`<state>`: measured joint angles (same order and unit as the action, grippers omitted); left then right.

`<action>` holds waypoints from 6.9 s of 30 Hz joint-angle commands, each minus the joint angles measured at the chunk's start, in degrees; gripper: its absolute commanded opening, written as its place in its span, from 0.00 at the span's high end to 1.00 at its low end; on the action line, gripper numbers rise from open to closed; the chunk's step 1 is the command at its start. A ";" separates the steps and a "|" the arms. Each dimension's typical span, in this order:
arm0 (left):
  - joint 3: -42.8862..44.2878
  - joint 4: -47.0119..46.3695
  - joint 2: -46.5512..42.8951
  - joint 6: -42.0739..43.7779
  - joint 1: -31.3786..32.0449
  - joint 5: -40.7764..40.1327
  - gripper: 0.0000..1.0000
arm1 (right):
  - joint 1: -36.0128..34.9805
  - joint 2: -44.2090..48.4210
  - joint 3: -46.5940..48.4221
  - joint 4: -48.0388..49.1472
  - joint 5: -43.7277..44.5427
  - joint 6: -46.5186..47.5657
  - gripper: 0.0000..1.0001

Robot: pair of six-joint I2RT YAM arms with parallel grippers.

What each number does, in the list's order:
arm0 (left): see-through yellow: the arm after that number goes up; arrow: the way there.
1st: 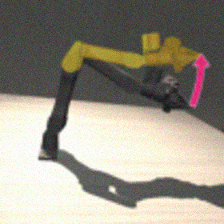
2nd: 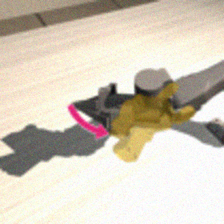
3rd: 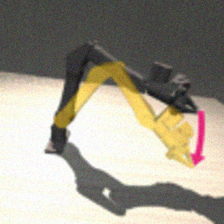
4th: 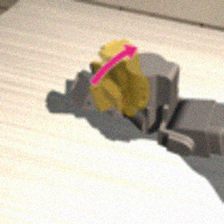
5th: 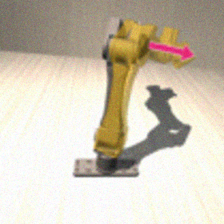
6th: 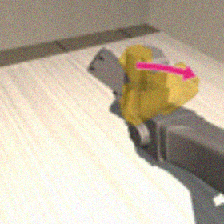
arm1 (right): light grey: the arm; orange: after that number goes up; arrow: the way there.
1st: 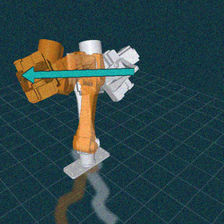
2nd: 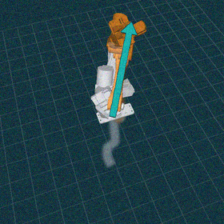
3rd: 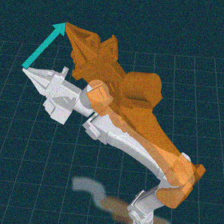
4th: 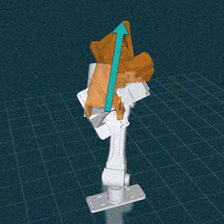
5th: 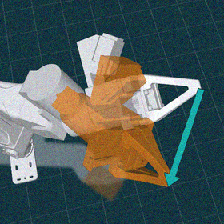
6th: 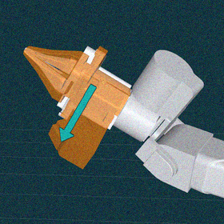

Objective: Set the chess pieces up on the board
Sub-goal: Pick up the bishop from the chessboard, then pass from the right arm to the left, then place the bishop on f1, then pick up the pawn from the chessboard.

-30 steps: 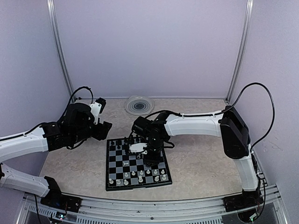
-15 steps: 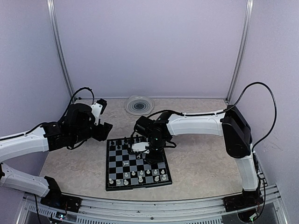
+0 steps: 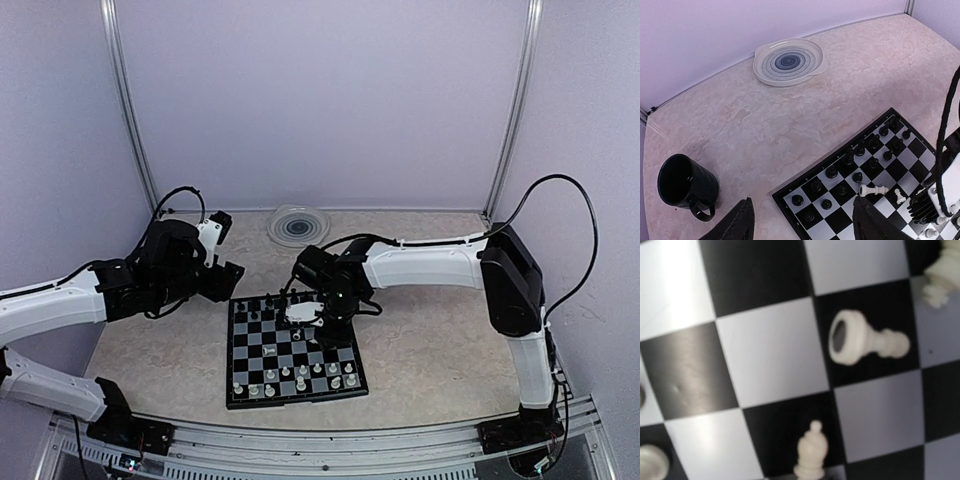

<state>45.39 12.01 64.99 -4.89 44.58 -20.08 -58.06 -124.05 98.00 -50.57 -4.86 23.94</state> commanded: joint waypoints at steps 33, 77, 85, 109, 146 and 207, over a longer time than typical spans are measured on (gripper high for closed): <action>3.21 -30.95 18.94 -24.02 3.65 45.79 0.48 | 9.50 27.12 -19.86 24.18 -27.19 2.77 0.93; 20.31 12.54 33.67 -0.48 26.34 15.89 0.88 | 23.43 29.91 -23.86 22.31 -31.55 3.89 0.49; 21.93 15.85 37.47 -0.12 28.28 14.82 0.89 | 23.45 29.66 -24.09 22.30 -31.51 4.27 0.48; 23.73 17.88 40.10 -0.35 29.08 13.64 0.73 | 23.43 29.08 -23.99 21.57 -32.88 4.62 0.48; 9.12 14.05 26.81 -8.75 8.43 13.74 0.66 | 18.31 23.21 -21.60 18.65 -27.52 7.66 0.58; 10.57 21.27 29.31 -6.25 9.78 18.01 0.88 | 15.69 21.02 -19.69 16.71 -27.59 7.09 0.59</action>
<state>54.68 31.11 94.89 -11.05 53.78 -3.40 -41.65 -103.33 76.38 -33.32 -32.03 31.86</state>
